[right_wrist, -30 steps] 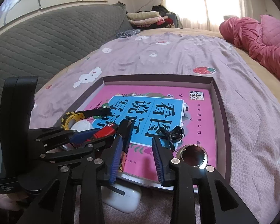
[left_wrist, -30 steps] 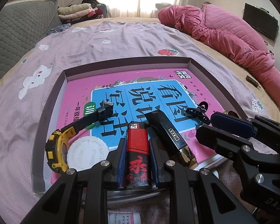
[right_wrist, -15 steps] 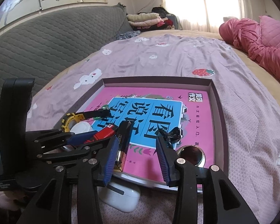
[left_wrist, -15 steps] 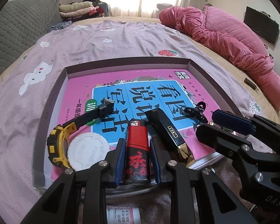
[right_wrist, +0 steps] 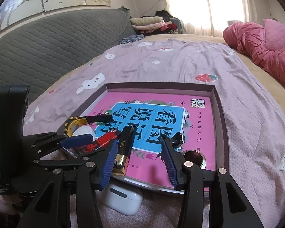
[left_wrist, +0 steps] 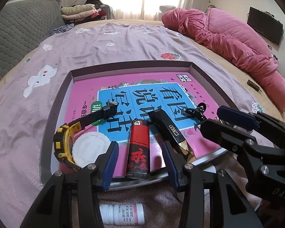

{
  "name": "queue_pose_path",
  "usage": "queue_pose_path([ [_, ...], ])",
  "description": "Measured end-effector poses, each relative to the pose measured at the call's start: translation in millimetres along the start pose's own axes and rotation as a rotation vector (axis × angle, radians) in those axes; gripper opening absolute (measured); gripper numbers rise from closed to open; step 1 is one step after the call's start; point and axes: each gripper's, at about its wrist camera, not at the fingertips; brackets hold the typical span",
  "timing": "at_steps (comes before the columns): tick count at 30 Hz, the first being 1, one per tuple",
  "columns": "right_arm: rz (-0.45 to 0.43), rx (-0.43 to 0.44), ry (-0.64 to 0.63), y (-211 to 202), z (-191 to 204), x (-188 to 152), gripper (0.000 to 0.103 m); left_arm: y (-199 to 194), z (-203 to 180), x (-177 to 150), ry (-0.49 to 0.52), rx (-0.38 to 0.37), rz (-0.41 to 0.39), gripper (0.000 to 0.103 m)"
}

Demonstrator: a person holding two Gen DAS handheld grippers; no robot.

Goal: Organize rigid objects
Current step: 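Open both grippers to release the lighter and case, then pull back, then move the left gripper to the white pill bottle while the right gripper approaches the white earbud case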

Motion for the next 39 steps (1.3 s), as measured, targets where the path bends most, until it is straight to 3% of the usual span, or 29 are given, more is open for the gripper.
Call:
queue_pose_path([
  [19, -0.041, 0.019, -0.026, -32, 6, -9, 0.067, -54, 36, -12, -0.092, 0.075, -0.066, 0.052],
  [39, 0.017, -0.057, -0.041, -37, 12, -44, 0.072, -69, 10, -39, -0.024, 0.057, -0.006, 0.052],
])
Point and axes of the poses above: each gripper's, at about its wrist camera, not at the fingertips, and y roughly the way its jaws point, z to its left, x to its top, and after that the axes turned 14 degrees about y, right-handed
